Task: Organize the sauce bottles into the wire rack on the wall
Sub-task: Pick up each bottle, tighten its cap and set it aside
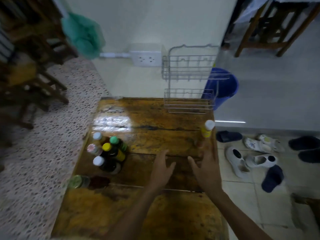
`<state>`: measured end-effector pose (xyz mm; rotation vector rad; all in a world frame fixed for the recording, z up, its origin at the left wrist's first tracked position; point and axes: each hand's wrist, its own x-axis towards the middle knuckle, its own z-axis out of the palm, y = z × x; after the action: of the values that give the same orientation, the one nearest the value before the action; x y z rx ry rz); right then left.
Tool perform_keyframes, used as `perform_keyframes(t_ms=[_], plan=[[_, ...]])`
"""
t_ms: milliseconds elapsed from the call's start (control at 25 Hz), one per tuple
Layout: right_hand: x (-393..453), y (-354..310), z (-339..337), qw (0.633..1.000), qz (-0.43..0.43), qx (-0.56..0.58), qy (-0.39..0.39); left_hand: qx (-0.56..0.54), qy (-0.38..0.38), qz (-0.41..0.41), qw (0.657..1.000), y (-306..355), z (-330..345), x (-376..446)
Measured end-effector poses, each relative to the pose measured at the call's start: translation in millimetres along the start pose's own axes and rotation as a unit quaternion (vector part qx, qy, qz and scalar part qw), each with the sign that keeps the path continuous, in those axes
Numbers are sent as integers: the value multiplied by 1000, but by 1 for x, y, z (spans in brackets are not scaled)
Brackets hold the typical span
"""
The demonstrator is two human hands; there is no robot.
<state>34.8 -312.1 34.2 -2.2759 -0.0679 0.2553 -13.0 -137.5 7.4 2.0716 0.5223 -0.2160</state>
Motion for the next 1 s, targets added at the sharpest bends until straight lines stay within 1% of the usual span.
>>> perform_keyframes(t_ms=[80,160,240,320,400,480,520,560,600,680,720,800,920,1000], plan=[[-27,-21,34,997,-29,-26,-74,-3,70,-40,997,-49,-22,-36],[-44,-51,68,985,-101,-64,-121,-24,128,-84,988,-91,-46,-70],[-58,-95,94,968,-180,-74,-158,-47,176,-118,976,-127,-69,-101],[-73,-141,117,942,-271,-81,-179,-36,217,-171,960,-155,-90,-126],[-88,-182,138,910,-356,-95,-190,-28,251,-224,941,-170,-109,-141],[-96,-213,161,879,-419,-133,-185,-47,255,-230,938,-182,-128,-141],[-98,-224,172,865,-437,-167,-179,-66,256,-212,941,-186,-138,-137],[-98,-232,181,852,-449,-207,-174,-90,250,-173,948,-187,-147,-131],[-98,-235,189,839,-456,-243,-169,-117,247,-114,955,-188,-155,-123],[-97,-238,201,820,-461,-296,-169,-124,230,-11,965,-189,-167,-109],[-97,-238,204,814,-461,-311,-168,-115,226,16,967,-187,-172,-105],[-97,-235,209,803,-470,-329,-162,-102,219,29,970,-185,-179,-102],[-103,-226,205,781,-497,-354,-131,-32,207,65,976,-198,-181,-113],[-107,-224,189,798,-485,-345,-90,15,189,100,977,-202,-175,-127]])
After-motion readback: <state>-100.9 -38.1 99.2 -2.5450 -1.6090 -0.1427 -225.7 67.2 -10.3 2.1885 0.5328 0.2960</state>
